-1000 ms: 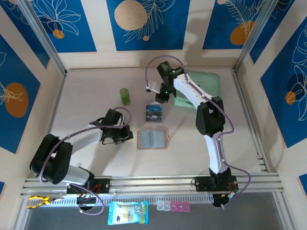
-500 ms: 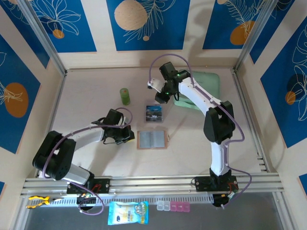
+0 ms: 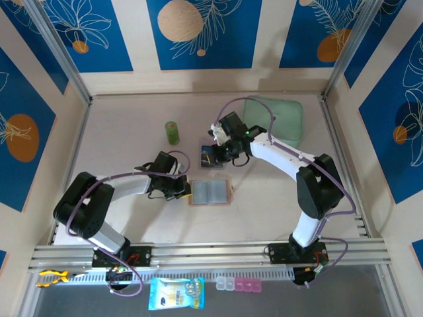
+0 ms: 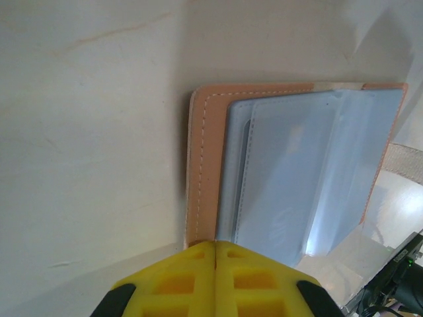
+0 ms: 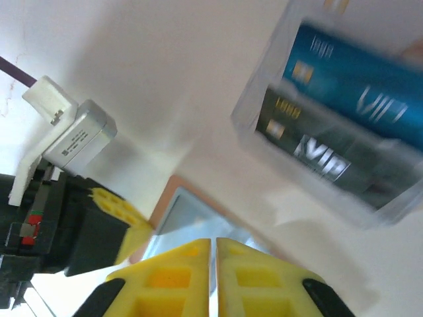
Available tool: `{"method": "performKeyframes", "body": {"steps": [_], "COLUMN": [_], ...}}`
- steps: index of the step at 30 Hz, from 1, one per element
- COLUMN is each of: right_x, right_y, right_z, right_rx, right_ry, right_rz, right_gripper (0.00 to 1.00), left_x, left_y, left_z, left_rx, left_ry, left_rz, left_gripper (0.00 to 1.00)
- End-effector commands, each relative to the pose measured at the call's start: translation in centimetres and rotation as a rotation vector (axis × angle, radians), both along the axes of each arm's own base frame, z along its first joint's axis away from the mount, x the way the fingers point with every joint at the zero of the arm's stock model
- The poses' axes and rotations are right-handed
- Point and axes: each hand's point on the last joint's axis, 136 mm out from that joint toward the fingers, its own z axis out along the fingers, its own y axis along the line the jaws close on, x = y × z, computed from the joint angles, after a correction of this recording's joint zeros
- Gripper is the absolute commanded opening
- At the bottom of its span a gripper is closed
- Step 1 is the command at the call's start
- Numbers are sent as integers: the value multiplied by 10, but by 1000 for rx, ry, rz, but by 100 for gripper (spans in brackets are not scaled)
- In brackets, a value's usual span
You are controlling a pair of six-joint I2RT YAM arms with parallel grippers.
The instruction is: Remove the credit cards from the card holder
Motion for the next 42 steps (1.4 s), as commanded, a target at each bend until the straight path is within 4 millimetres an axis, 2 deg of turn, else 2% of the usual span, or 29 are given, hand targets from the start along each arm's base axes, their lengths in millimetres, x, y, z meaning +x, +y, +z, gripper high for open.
{"method": "performKeyframes", "body": {"steps": [1, 5, 11, 15, 20, 37, 42], "right_x": [-16, -36, -65, -77, -87, -83, -82], "right_y": [19, 21, 24, 24, 30, 52, 48], "right_z": [11, -2, -21, -32, -50, -76, -83], "right_rx": [132, 138, 146, 134, 128, 97, 47], "right_ry": [137, 238, 336, 370, 423, 460, 457], "right_rz": [-118, -150, -169, -181, -173, -133, -143], "right_gripper": [10, 9, 20, 28, 29, 29, 28], "left_x": [4, 1, -4, -7, -9, -12, -12], "left_y": [-7, -4, -1, -1, 0, 5, 7], "left_z": [3, -4, -8, -9, -12, -15, -14], "left_rx": [-11, 13, 21, 17, 24, 41, 63], "left_ry": [-5, 16, 25, 30, 35, 31, 29], "left_rz": [-15, -14, -12, -13, -11, -1, -8], "left_gripper": [4, 3, 3, 3, 3, 3, 3]}}
